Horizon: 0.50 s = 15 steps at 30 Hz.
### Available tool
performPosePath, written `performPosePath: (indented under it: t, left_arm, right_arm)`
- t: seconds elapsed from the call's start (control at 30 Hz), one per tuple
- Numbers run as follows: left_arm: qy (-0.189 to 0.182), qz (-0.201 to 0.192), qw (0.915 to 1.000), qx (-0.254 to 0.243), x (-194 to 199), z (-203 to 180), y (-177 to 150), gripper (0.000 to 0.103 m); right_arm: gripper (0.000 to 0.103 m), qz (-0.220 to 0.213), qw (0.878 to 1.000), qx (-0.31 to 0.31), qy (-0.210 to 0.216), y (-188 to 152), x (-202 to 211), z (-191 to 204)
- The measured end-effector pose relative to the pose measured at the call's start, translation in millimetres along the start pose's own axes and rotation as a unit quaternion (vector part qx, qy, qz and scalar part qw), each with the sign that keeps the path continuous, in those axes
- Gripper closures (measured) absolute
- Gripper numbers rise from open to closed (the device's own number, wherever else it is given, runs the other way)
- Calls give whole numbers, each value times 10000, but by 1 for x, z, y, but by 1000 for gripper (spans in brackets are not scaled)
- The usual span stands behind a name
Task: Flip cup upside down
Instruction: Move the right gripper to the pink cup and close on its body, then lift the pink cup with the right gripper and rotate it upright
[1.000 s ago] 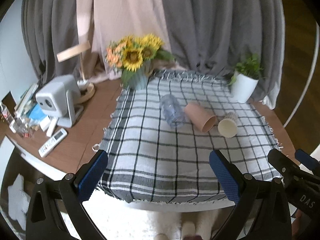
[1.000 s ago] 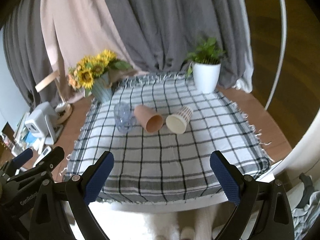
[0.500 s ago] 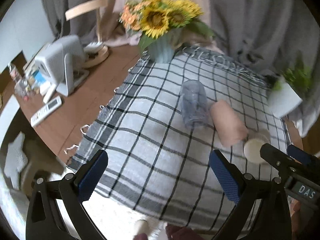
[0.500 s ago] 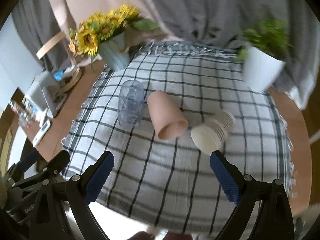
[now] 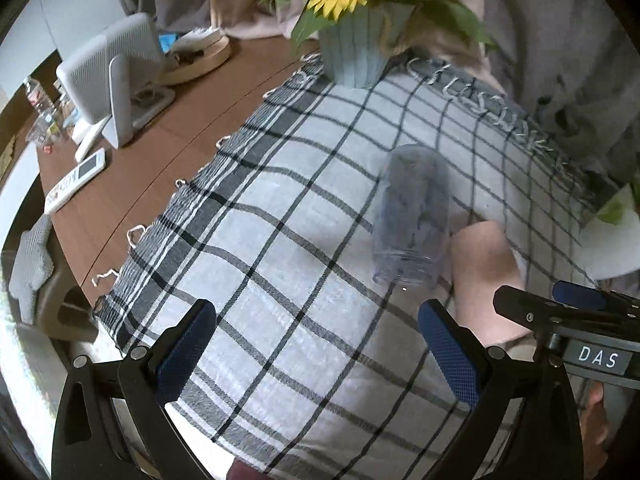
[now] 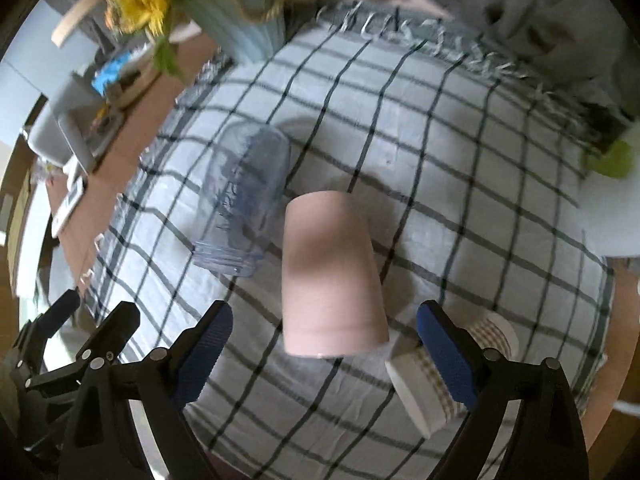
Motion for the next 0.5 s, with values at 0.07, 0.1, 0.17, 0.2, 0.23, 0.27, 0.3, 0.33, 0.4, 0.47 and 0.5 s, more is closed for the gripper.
performPosePath:
  t: [0.07, 0.1, 0.17, 0.2, 0.23, 0.27, 0.3, 0.33, 0.4, 0.47, 0.5]
  left_arm:
    - [29, 99, 9999, 1, -9, 0, 2, 0]
    - [71, 152, 9999, -15, -14, -1, 2, 0]
    - [101, 247, 9996, -58, -22, -3, 3, 0]
    - [131, 255, 9996, -67, -24, -3, 4, 0]
    - [172, 265, 9995, -87, -27, -3, 4, 0]
    - [184, 265, 9994, -105, -28, -3, 4, 0]
    - [212, 265, 9994, -117, -30, -3, 4, 0]
    - [243, 266, 9993, -127, -31, -3, 4, 0]
    - [255, 294, 9991, -158, -35, -2, 5, 0]
    - [285, 362, 9988, -189, -40, -2, 6, 0]
    - [278, 384, 9987, -202, -42, -1, 7, 0]
  right_arm:
    - [10, 118, 9999, 113, -18, 7, -12, 1]
    - [10, 142, 9998, 148, -45, 10, -17, 1]
    - [11, 277, 9994, 207, -13, 14, -28, 1]
    - [12, 323, 9992, 224, 8, 16, -32, 3]
    - [13, 387, 9989, 262, 7, 18, -38, 3]
    - [14, 448, 9986, 280, -42, 19, -44, 2]
    - [18, 507, 9983, 277, -66, 20, -48, 2]
    - [19, 550, 9981, 278, -37, 20, -52, 2]
    - [22, 627, 9977, 238, 50, 20, -57, 2]
    - [25, 673, 9974, 207, 125, 20, -61, 2]
    - [31, 695, 9972, 183, 192, 19, -61, 3]
Point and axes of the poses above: each gripper's, at about its wrist camera, not at the fingertips, and x roughly against the way its jaws point, z to its left, y to its top, the point moved 3 cm from there along -x, roughly the way its jaws point, and after that the axes turned 13 degrees about -y, right-handed, at the moved point
